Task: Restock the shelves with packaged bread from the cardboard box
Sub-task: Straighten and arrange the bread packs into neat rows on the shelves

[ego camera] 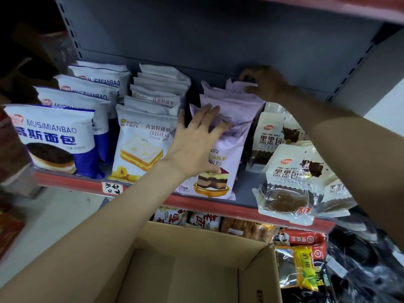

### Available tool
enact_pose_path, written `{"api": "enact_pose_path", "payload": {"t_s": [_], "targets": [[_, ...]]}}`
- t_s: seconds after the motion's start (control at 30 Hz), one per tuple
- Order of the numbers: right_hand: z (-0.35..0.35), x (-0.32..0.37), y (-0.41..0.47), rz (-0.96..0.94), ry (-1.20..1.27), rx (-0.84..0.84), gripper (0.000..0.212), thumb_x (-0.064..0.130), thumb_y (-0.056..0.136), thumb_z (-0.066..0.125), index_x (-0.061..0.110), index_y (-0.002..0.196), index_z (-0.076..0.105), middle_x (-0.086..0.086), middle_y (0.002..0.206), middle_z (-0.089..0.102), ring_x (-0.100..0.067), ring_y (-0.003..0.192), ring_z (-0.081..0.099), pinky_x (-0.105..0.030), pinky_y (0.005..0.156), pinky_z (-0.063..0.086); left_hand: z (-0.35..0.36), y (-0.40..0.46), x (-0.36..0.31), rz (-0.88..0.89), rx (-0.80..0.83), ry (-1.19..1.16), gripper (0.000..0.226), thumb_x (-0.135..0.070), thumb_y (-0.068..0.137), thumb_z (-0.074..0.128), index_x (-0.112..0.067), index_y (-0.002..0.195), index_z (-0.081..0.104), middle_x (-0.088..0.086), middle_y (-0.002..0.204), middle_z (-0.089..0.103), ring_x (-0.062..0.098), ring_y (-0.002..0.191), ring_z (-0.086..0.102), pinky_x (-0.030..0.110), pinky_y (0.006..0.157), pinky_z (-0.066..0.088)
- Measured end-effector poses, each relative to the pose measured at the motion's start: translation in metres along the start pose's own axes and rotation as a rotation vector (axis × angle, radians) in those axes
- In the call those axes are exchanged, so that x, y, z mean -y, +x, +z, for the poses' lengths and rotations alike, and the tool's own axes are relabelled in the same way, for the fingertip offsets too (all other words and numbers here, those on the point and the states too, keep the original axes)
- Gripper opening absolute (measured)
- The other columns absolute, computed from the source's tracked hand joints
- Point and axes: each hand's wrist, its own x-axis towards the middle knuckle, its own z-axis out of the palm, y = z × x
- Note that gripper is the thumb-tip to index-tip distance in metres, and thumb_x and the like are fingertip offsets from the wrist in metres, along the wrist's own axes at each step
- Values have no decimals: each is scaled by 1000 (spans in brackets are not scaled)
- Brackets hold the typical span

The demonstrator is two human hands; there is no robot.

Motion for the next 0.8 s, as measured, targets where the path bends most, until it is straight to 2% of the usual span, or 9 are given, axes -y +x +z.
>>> {"api": "enact_pose_path", "payload": {"t_s": [0.07, 0.17, 0.33, 0.43, 0.53, 0.63, 0.73, 0.8], "targets": [[1, 2, 6, 32, -28, 40, 35, 12, 86, 61, 9, 121, 57, -18, 121, 59, -35, 109, 55, -37, 88, 44, 3, 1, 0, 22, -5, -2, 106, -62, 45, 82, -22, 135, 43, 10, 146, 39, 27, 139, 30, 59, 103, 32], [1, 8, 15, 132, -127, 42, 29, 12, 88, 60, 10, 118, 63, -17, 124, 59, -36, 114, 53, -34, 89, 43, 4, 0, 2, 21, -22, -26, 108, -63, 42, 82, -21, 134, 44, 7, 139, 46, 26, 132, 40, 48, 89, 47], [3, 31, 27, 119, -41, -82, 24, 14, 90, 51, 13, 107, 68, -16, 115, 65, -35, 107, 58, -35, 88, 44, 3, -4, 2, 46, -50, -47, 107, -62, 42, 82, -20, 133, 47, 10, 134, 50, 30, 125, 45, 44, 84, 51], [5, 43, 37, 59, 4, -10, 24, 10, 89, 50, 14, 105, 69, -16, 111, 66, -35, 102, 59, -37, 89, 48, -1, -4, -1, 38, -1, -42, 106, -62, 49, 80, -23, 139, 40, 8, 140, 43, 28, 132, 37, 45, 90, 48], [5, 52, 44, 36, 31, 27, 24, 17, 92, 52, 17, 110, 69, -10, 119, 65, -31, 109, 58, -38, 96, 46, -2, -2, -1, 20, 94, -26, 106, -64, 62, 72, -30, 147, 19, 2, 152, 23, 21, 141, 17, 43, 101, 38], [6, 53, 34, 23, 64, 39, 31, 19, 98, 43, 12, 122, 62, -12, 129, 59, -31, 116, 53, -35, 99, 42, -1, 2, -1, 25, 117, -28, 108, -65, 64, 71, -32, 148, 11, 0, 154, 16, 18, 143, 12, 41, 104, 33], [-1, 54, 10, 75, 239, -140, 34, 17, 98, 41, 10, 128, 56, -16, 133, 53, -31, 121, 50, -31, 100, 37, -1, 4, 4, 54, 116, -77, 109, -64, 62, 72, -31, 149, 14, 3, 157, 12, 20, 144, 7, 46, 111, 25], [-9, 63, -12, 161, 361, -278, 38, 21, 96, 41, 6, 128, 54, -19, 131, 53, -29, 122, 47, -29, 99, 32, -1, 1, 8, 71, -3, -247, 102, -56, 62, 74, -29, 147, 24, 9, 157, 11, 25, 144, 4, 51, 113, 21]]}}
